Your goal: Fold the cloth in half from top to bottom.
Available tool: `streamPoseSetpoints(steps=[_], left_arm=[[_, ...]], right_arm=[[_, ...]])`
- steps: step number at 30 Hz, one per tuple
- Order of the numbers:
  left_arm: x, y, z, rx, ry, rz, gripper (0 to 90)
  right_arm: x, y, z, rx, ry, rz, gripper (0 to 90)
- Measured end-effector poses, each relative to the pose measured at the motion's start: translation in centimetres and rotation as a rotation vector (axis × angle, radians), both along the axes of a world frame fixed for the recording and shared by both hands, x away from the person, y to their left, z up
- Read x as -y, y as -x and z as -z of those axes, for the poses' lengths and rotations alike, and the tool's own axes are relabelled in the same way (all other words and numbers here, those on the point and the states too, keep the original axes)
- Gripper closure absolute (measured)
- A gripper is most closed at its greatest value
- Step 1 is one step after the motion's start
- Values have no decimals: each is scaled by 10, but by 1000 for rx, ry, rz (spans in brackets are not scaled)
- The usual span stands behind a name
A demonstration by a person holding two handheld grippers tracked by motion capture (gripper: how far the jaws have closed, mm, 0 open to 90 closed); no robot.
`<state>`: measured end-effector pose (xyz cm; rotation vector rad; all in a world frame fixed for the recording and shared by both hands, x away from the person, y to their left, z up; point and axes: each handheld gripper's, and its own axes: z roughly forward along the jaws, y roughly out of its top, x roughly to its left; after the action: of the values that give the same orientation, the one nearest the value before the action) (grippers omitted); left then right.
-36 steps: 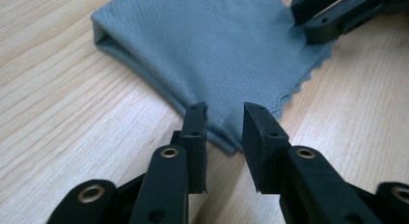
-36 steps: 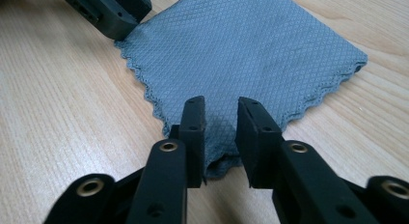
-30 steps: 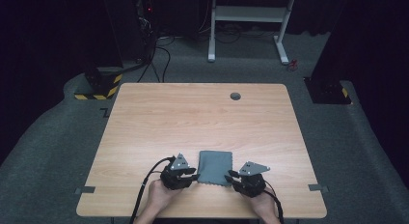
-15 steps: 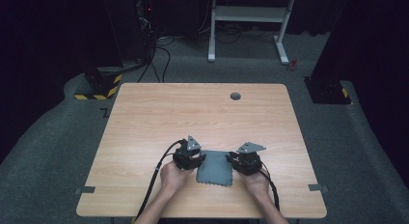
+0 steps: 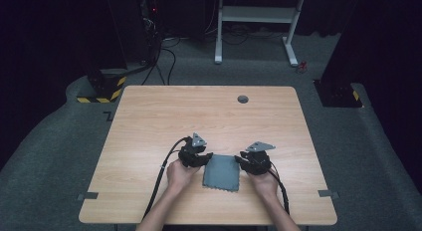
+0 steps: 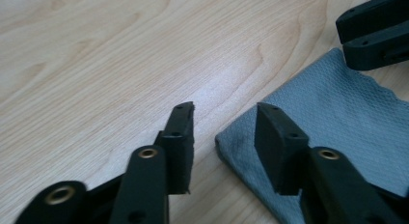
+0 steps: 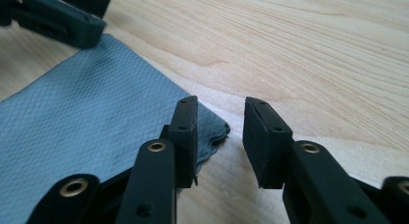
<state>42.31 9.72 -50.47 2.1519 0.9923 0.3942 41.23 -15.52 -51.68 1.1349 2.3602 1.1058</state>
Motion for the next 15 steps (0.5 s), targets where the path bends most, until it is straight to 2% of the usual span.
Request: streamPoseSetpoints(steps=[1, 2, 4, 5, 6, 7, 8, 10, 12, 15], left_arm=[[0, 0, 0, 0, 0, 0, 557], [3, -6, 6, -35, -5, -19, 539], [3, -8, 10, -47, -1, -25, 532], [2, -7, 10, -49, 8, -30, 539], [2, -6, 10, -44, 0, -22, 558], [2, -6, 10, -44, 0, -22, 581], [2, -5, 10, -40, -6, -12, 615], [2, -3, 10, -54, 15, 21, 697], [2, -3, 10, -50, 15, 47, 800], [0, -4, 9, -54, 20, 51, 856]], right_arm=[[0, -1, 0, 0, -1, 1, 654], [0, -3, 1, -1, -5, 4, 653], [-1, -4, 2, -12, -7, 4, 656], [-2, -5, 5, -31, -4, -7, 688], [-1, -5, 4, -33, -2, -17, 720], [-1, -5, 4, -33, -2, -17, 720], [-3, -7, 3, -44, 7, -40, 801], [-5, -7, 3, -39, 21, -60, 864], [-6, -8, 2, -29, 34, -67, 881], [-7, -9, 2, -23, 40, -67, 885]])
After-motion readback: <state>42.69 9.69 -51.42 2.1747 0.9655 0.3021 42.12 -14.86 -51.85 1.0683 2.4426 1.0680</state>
